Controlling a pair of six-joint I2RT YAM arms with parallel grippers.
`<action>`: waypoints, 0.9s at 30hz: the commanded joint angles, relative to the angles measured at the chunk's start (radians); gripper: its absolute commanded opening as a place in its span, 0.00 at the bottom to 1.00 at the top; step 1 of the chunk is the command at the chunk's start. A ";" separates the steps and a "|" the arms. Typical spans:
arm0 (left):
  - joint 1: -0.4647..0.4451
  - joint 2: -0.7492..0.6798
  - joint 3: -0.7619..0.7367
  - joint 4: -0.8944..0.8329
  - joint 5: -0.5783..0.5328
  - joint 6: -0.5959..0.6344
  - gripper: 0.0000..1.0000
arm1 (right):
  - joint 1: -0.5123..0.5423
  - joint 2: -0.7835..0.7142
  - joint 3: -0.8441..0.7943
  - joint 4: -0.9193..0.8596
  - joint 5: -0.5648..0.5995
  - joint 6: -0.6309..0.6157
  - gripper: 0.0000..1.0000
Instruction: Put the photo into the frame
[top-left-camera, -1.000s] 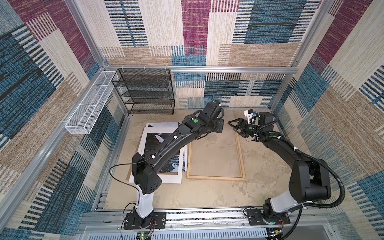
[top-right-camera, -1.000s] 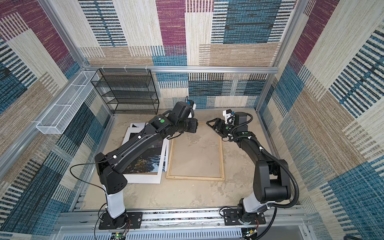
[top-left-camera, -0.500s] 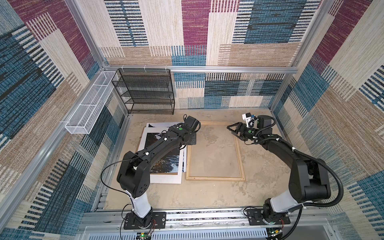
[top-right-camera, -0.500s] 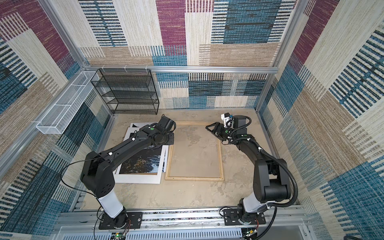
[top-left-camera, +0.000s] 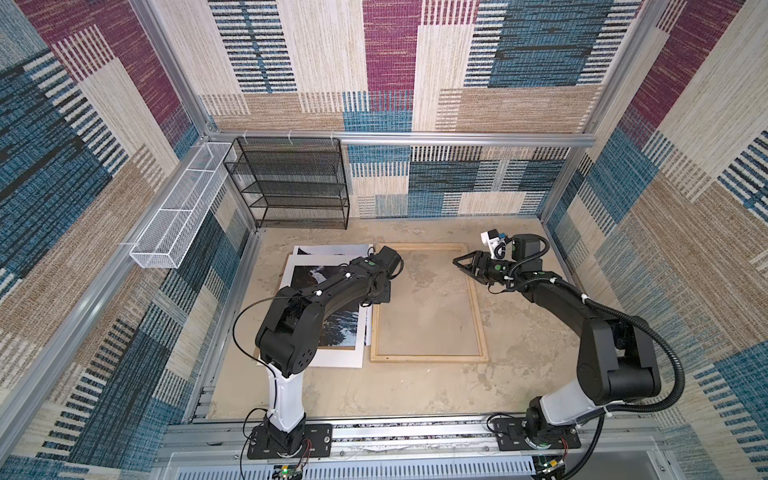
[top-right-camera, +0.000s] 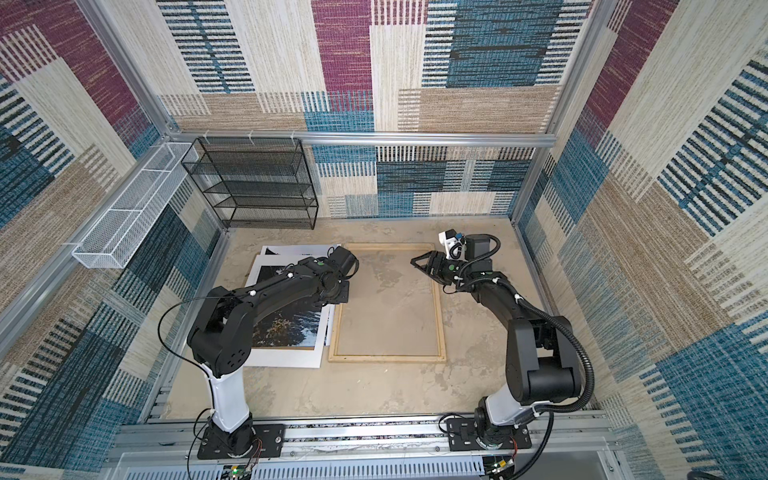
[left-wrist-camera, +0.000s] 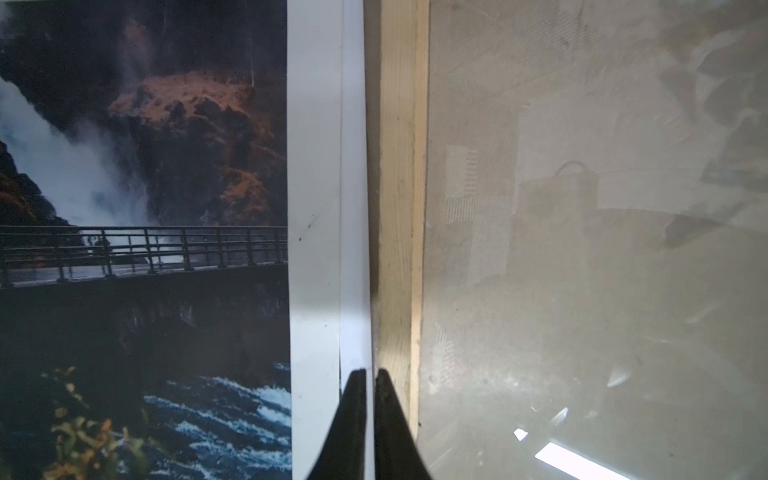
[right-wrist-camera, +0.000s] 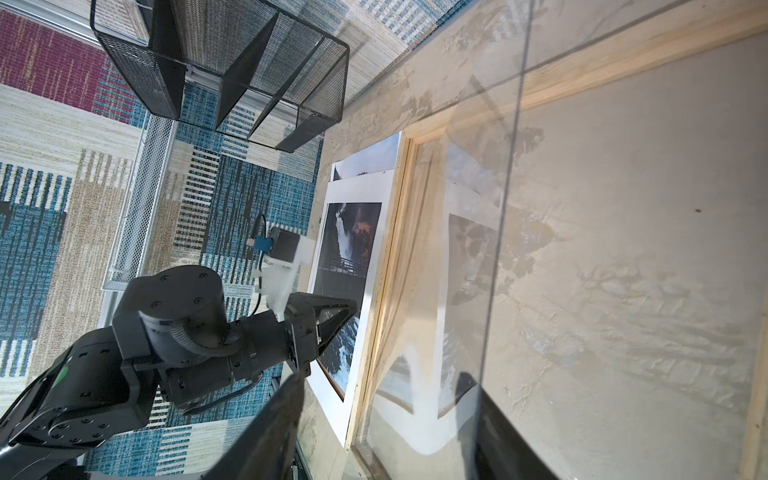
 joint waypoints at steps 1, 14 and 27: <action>0.000 0.016 -0.001 -0.006 0.013 -0.009 0.10 | 0.005 0.005 -0.007 0.014 -0.040 -0.028 0.55; 0.001 0.048 -0.044 0.058 0.125 -0.023 0.07 | 0.030 0.005 -0.043 -0.032 -0.032 -0.098 0.30; 0.023 -0.039 -0.061 0.111 0.164 -0.006 0.06 | 0.025 0.006 0.107 -0.143 -0.087 -0.151 0.00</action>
